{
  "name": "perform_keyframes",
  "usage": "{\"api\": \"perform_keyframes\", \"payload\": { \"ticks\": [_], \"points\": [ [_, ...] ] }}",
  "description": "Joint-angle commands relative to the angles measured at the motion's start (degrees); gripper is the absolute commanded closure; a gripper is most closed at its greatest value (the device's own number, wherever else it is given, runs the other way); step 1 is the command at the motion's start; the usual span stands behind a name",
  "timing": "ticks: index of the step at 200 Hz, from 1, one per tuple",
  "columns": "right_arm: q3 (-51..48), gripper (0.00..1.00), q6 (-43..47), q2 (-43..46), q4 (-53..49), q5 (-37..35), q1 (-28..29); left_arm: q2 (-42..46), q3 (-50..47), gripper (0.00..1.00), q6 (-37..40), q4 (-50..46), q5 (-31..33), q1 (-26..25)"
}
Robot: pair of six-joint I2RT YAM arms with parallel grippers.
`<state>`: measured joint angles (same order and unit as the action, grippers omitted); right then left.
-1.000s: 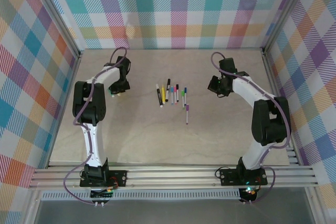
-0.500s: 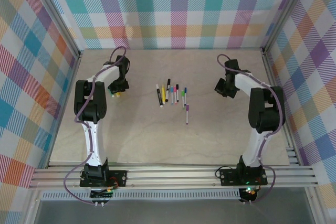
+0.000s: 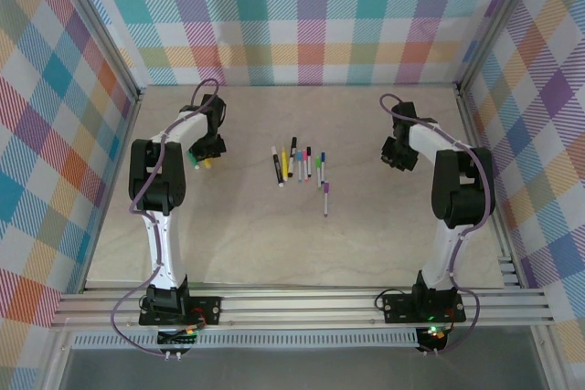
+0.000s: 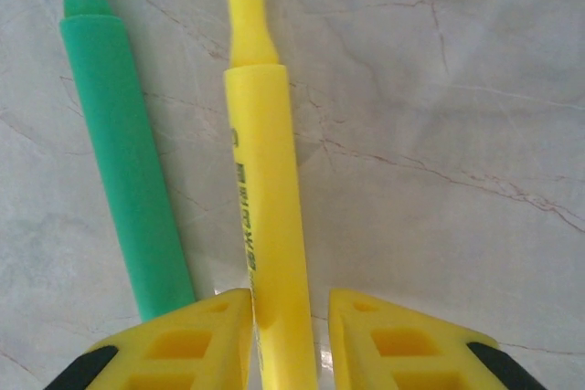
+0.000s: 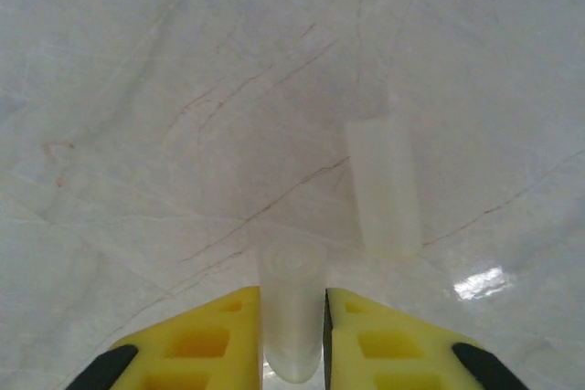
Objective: Open the pen caps
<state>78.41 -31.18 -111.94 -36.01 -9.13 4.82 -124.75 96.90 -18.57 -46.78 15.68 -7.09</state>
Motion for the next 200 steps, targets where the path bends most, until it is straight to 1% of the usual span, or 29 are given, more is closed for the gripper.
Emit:
{"api": "perform_keyframes", "payload": {
  "ticks": [1, 21, 37, 62, 80, 96, 119, 133, 145, 158, 168, 180, 200],
  "points": [
    [1.17, 0.73, -0.15, 0.23, -2.31, -1.66, -0.44, 3.54, 0.47, 0.72, -0.04, -0.15, -1.61, -0.77],
    [1.24, 0.71, -0.24, 0.23, -2.49, -1.43, -0.34, 4.48, 0.48, 0.72, 0.04, 0.11, -1.95, -1.43],
    [1.46, 0.66, -0.27, 0.41, -2.94, -1.77, -0.36, 5.27, 0.79, 0.72, 0.23, -0.06, -2.10, -2.08],
    [1.68, 0.66, -0.12, 1.30, -3.40, -1.04, -0.27, 7.21, 1.12, 0.72, 0.20, -0.42, -2.45, -3.22],
    [0.83, 0.67, -0.15, 3.83, -2.75, 0.22, 0.35, 9.88, -0.02, 0.72, -0.41, 0.52, -3.11, -4.59],
    [-1.59, 0.67, 0.11, 7.85, -0.84, 3.52, 1.61, 13.37, -3.34, 0.72, -1.77, 3.65, -5.26, -6.40],
    [-7.76, 0.66, -0.06, 15.06, 4.30, 9.55, 4.94, 19.10, -11.30, 0.71, -5.33, 11.08, -8.46, -10.13],
    [-11.62, 0.60, 0.18, 19.00, 6.21, 10.42, 7.85, 21.56, -16.36, 0.70, -8.36, 16.12, -9.05, -12.73],
    [-14.46, 0.54, 0.41, 21.80, 7.00, 10.77, 9.85, 23.30, -21.09, 0.64, -10.62, 21.33, -10.24, -15.03],
    [-17.22, 0.48, 0.20, 24.24, 8.04, 11.63, 10.97, 24.02, -24.64, 0.55, -13.09, 25.68, -9.26, -17.34],
    [-18.80, 0.48, 0.11, 25.76, 8.76, 12.88, 11.23, 23.81, -26.22, 0.50, -14.19, 28.08, -8.77, -18.72],
    [-20.13, 0.47, 0.06, 27.19, 9.43, 13.88, 11.26, 22.51, -26.68, 0.48, -15.61, 29.21, -8.20, -19.64],
    [-20.57, 0.48, 0.27, 28.38, 9.39, 14.40, 11.28, 19.42, -25.74, 0.49, -16.31, 30.35, -9.77, -20.53]
  ]
}}
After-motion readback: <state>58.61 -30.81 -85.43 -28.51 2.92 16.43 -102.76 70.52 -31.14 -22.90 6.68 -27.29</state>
